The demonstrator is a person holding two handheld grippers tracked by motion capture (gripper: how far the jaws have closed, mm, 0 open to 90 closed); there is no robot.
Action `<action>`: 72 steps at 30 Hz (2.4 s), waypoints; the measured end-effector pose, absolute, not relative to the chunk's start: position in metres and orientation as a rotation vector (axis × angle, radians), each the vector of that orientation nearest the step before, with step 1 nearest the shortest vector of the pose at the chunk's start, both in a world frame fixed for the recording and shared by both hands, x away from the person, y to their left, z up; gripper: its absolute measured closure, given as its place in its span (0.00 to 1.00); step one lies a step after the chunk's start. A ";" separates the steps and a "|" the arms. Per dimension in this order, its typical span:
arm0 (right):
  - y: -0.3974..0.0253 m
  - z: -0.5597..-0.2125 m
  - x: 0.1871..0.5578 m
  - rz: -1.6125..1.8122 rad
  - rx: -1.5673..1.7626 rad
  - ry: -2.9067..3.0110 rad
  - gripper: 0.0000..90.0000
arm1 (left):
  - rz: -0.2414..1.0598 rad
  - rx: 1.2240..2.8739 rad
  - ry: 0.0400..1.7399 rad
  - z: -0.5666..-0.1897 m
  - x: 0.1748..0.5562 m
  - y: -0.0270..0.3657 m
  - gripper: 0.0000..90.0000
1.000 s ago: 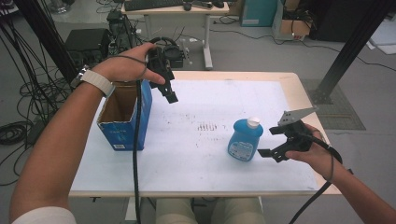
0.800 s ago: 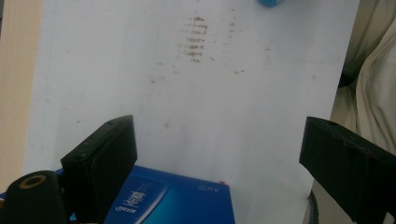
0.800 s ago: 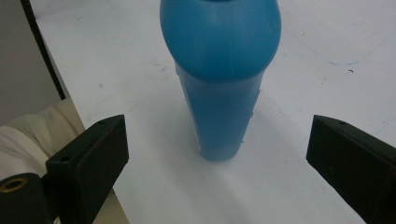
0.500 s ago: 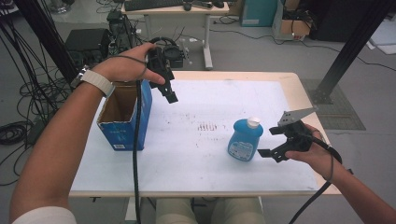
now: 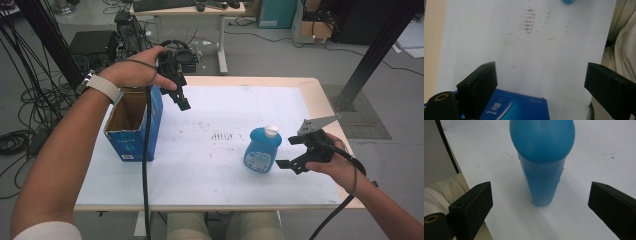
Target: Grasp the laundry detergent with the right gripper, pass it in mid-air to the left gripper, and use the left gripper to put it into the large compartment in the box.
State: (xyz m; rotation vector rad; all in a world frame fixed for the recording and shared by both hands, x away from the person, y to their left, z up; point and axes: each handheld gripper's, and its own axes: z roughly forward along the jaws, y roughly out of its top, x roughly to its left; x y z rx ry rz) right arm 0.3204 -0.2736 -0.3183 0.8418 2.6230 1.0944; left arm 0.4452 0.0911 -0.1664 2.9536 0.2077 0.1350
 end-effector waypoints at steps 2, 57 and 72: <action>-0.274 -0.319 0.320 1.093 0.841 2.623 0.06 | 0.136 2.951 0.207 -0.166 0.445 0.091 0.13; -0.265 -0.359 0.331 1.264 0.915 2.482 0.04 | 0.119 2.949 0.221 -0.174 0.445 0.095 0.13; -0.261 -0.373 0.335 1.325 0.910 2.445 0.05 | 0.119 2.948 0.216 -0.175 0.445 0.094 0.13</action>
